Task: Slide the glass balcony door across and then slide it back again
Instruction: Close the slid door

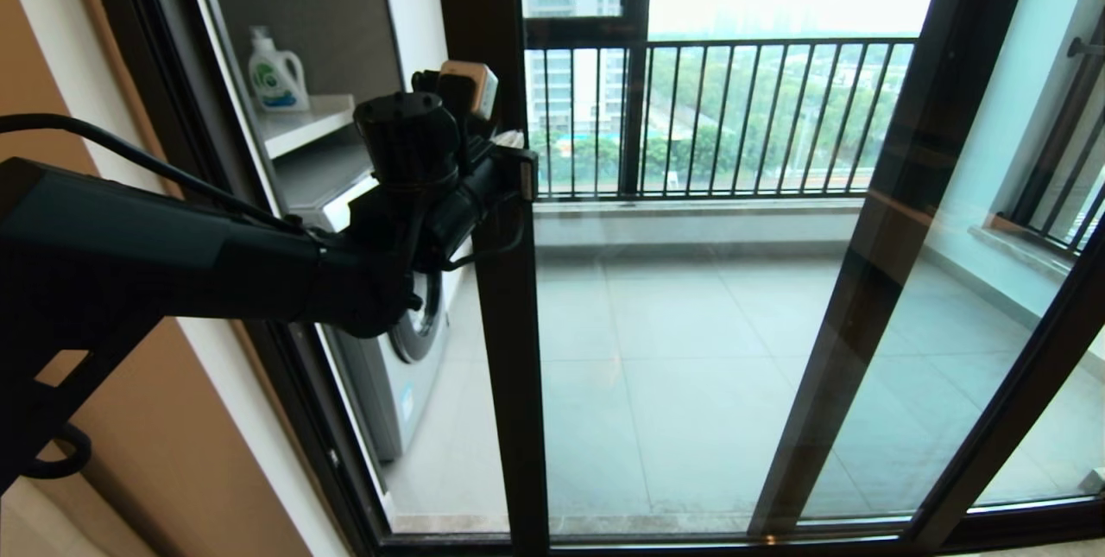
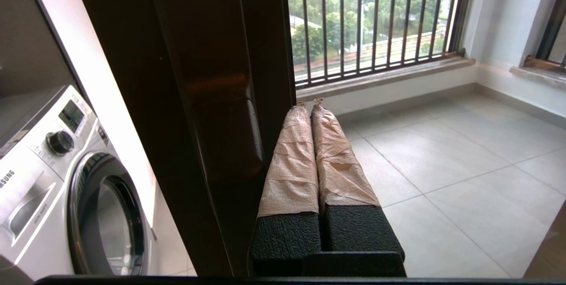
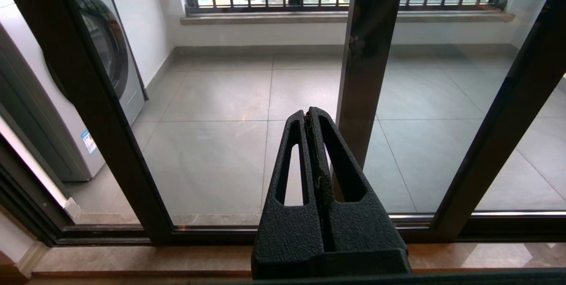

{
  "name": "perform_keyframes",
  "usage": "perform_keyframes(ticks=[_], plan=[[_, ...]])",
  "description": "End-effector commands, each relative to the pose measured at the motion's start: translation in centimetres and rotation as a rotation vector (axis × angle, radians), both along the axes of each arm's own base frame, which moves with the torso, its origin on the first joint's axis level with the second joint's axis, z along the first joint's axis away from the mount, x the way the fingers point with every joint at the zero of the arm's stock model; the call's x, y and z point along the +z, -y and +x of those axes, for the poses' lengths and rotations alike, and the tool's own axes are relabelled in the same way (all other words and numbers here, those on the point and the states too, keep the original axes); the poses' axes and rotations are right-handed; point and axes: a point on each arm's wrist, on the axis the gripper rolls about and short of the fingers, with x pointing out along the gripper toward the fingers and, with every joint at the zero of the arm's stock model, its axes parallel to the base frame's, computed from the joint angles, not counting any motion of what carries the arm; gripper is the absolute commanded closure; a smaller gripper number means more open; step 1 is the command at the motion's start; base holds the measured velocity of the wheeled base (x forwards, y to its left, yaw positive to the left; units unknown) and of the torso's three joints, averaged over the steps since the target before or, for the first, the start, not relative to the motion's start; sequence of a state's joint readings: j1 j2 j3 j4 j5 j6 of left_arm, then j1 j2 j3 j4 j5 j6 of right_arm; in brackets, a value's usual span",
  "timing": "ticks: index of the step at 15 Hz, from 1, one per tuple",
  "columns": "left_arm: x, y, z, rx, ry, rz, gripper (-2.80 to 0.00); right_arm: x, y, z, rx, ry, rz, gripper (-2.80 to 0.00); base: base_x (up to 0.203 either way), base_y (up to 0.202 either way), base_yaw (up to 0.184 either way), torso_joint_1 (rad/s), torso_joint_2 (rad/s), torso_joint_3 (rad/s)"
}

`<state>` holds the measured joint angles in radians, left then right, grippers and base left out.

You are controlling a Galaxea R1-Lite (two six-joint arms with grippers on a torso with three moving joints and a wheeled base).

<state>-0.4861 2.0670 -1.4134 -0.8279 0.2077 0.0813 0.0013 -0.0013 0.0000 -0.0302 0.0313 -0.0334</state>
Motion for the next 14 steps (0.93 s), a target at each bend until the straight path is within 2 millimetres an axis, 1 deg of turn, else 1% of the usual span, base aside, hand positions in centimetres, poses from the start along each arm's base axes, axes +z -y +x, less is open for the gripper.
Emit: perform_keyframes(ticks=[1, 4, 8, 11, 14], plan=[[0.6, -1.2, 0.2, 0.032, 0.013, -0.008, 0.0, -0.3, 0.0, 0.1, 0.001, -0.013, -0.001, 0.0, 0.0, 0.0, 0.0, 0.0, 0.0, 0.0], [0.7, -2.1, 0.1, 0.05, 0.009, -0.005, 0.0, -0.3, 0.0, 0.1, 0.001, -0.013, 0.0, 0.0, 0.0, 0.0, 0.0, 0.0, 0.0, 0.0], [-0.4, -3.1, 0.3, 0.07, -0.025, 0.011, 0.0, -0.3, 0.0, 0.1, 0.001, -0.013, -0.001, 0.0, 0.0, 0.0, 0.0, 0.0, 0.0, 0.0], [0.0, -4.0, 0.2, 0.088, -0.006, 0.0, 0.0, -0.3, 0.0, 0.1, 0.001, -0.013, 0.0, 0.0, 0.0, 0.0, 0.0, 0.0, 0.0, 0.0], [-0.3, -5.6, -0.8, 0.11, -0.02, 0.008, 0.0, -0.3, 0.0, 0.1, 0.001, -0.013, 0.0, 0.0, 0.0, 0.0, 0.0, 0.0, 0.0, 0.0]])
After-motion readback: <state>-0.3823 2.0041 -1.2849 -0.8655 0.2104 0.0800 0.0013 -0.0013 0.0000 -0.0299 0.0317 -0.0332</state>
